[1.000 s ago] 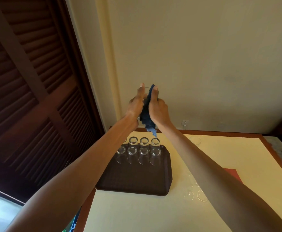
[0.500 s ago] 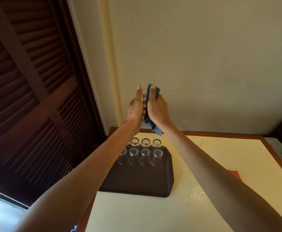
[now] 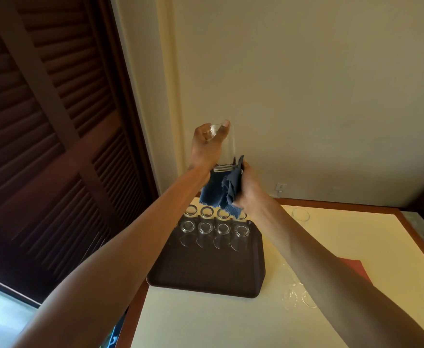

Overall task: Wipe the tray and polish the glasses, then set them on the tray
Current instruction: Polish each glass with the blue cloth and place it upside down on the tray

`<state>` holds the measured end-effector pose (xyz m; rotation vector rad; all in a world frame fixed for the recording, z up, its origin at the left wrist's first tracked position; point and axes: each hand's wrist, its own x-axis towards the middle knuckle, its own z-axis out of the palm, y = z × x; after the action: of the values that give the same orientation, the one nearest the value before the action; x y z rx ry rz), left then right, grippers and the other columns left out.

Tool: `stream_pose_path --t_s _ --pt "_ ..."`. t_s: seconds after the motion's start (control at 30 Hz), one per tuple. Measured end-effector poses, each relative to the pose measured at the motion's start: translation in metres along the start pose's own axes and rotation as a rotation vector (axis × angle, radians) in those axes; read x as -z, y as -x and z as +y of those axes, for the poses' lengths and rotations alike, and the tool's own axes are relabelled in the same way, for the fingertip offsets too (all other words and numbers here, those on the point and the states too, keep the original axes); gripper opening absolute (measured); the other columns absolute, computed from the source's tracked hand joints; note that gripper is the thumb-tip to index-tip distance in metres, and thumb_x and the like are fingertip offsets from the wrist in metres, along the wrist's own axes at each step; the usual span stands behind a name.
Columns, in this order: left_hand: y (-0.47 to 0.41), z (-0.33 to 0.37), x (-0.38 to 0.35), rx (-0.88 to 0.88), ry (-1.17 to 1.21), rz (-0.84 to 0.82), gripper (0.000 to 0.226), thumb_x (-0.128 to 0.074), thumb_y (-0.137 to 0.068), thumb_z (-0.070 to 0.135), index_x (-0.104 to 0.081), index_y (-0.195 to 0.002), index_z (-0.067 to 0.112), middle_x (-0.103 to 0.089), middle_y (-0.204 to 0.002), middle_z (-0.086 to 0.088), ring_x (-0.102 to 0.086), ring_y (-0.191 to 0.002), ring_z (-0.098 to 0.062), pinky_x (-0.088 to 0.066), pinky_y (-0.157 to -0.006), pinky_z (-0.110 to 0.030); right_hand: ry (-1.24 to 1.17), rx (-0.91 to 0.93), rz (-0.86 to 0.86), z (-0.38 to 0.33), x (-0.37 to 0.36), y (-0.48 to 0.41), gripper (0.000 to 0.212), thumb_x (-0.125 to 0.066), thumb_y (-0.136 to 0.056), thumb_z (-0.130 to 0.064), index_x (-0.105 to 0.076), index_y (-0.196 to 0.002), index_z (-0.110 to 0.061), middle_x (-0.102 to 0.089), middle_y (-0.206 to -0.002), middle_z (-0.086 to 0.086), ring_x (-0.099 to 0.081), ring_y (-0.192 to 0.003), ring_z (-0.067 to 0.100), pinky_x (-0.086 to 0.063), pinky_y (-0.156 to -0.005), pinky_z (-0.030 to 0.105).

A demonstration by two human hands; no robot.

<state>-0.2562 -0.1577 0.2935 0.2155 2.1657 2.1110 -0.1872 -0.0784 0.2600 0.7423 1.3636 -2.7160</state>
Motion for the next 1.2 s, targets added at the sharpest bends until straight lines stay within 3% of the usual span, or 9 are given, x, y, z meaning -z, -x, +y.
stream_pose_path --t_s 0.17,0.23,0.33,0.5,0.73,0.83,0.93,1.0,1.2 --pt "0.002 -0.005 0.015 -0.157 -0.248 -0.125 0.071 -0.077 -0.087 0.056 -0.049 -0.146 0.03 -0.058 -0.119 0.006 -0.061 -0.114 -0.017 -0.052 -0.099 -0.036 -0.217 0.075 -0.009 0.003 0.001 -0.013 0.058 -0.028 -0.107 -0.05 -0.061 -0.104 -0.002 -0.071 -0.079 0.015 -0.071 -0.07 0.026 -0.058 -0.062 0.033" --pt "-0.002 -0.008 0.023 -0.177 -0.385 -0.144 0.051 -0.075 -0.086 0.06 -0.062 -0.126 0.032 -0.063 -0.105 0.006 -0.066 -0.104 -0.019 -0.056 -0.095 -0.041 -0.112 0.06 0.011 -0.001 0.006 -0.019 0.067 -0.031 -0.104 -0.055 -0.061 -0.11 0.005 -0.069 -0.082 0.018 -0.068 -0.066 0.027 -0.057 -0.058 0.031" --pt "-0.001 -0.015 0.031 -0.145 -0.51 -0.178 0.042 -0.059 -0.096 0.058 -0.056 -0.109 0.018 -0.063 -0.082 0.0 -0.068 -0.078 -0.025 -0.057 -0.074 -0.04 0.192 0.161 0.061 -0.002 0.012 -0.014 0.064 -0.028 -0.105 -0.05 -0.062 -0.078 -0.003 -0.058 -0.07 0.014 -0.05 -0.054 0.022 -0.041 -0.047 0.024" --pt "0.014 -0.022 0.028 -0.128 -0.686 -0.136 0.044 -0.029 -0.11 0.043 -0.051 -0.12 0.006 -0.054 -0.107 -0.01 -0.053 -0.103 -0.032 -0.039 -0.085 -0.039 0.488 0.508 0.159 0.017 0.02 -0.026 0.063 -0.035 -0.092 -0.053 -0.06 -0.075 0.002 -0.057 -0.066 0.019 -0.051 -0.057 0.028 -0.041 -0.058 0.035" --pt "0.016 -0.049 0.042 -0.759 -0.791 0.019 0.042 -0.035 -0.104 0.05 -0.048 -0.095 0.012 -0.05 -0.061 0.006 -0.052 -0.053 -0.025 -0.036 -0.053 -0.032 0.455 -0.029 -0.106 -0.007 0.026 -0.015 0.043 -0.028 -0.103 -0.032 -0.054 -0.099 0.002 -0.067 -0.069 0.019 -0.047 -0.037 0.017 -0.035 -0.037 0.018" --pt "0.016 -0.052 0.037 -0.619 -0.729 0.024 0.04 -0.033 -0.104 0.048 -0.048 -0.098 0.012 -0.053 -0.065 0.001 -0.057 -0.059 -0.027 -0.038 -0.056 -0.032 0.466 0.078 -0.022 -0.002 0.024 -0.021 0.045 -0.028 -0.105 -0.035 -0.054 -0.097 0.001 -0.068 -0.074 0.024 -0.056 -0.045 0.026 -0.043 -0.039 0.024" --pt "0.014 -0.044 0.025 -0.227 -0.719 -0.042 0.042 -0.028 -0.105 0.045 -0.053 -0.106 0.011 -0.059 -0.087 -0.01 -0.06 -0.086 -0.032 -0.042 -0.071 -0.038 0.501 0.299 0.053 0.014 0.027 -0.027 0.054 -0.031 -0.103 -0.039 -0.059 -0.073 -0.005 -0.058 -0.079 0.037 -0.054 -0.067 0.037 -0.055 -0.072 0.057" --pt "0.014 -0.041 0.021 -0.231 -0.762 -0.016 0.044 -0.027 -0.106 0.046 -0.055 -0.106 0.011 -0.06 -0.09 -0.01 -0.06 -0.087 -0.032 -0.041 -0.072 -0.037 0.456 0.328 0.046 0.015 0.03 -0.026 0.054 -0.031 -0.105 -0.034 -0.064 -0.077 -0.002 -0.067 -0.069 0.02 -0.061 -0.063 0.031 -0.057 -0.081 0.049" --pt "0.02 -0.052 0.031 -0.78 -0.714 0.104 0.04 -0.037 -0.106 0.047 -0.049 -0.096 0.011 -0.043 -0.059 0.012 -0.053 -0.052 -0.02 -0.032 -0.05 -0.027 0.513 0.006 -0.167 -0.019 0.03 -0.012 0.042 -0.023 -0.105 -0.032 -0.046 -0.1 0.003 -0.063 -0.069 0.019 -0.054 -0.039 0.019 -0.036 -0.035 0.021"
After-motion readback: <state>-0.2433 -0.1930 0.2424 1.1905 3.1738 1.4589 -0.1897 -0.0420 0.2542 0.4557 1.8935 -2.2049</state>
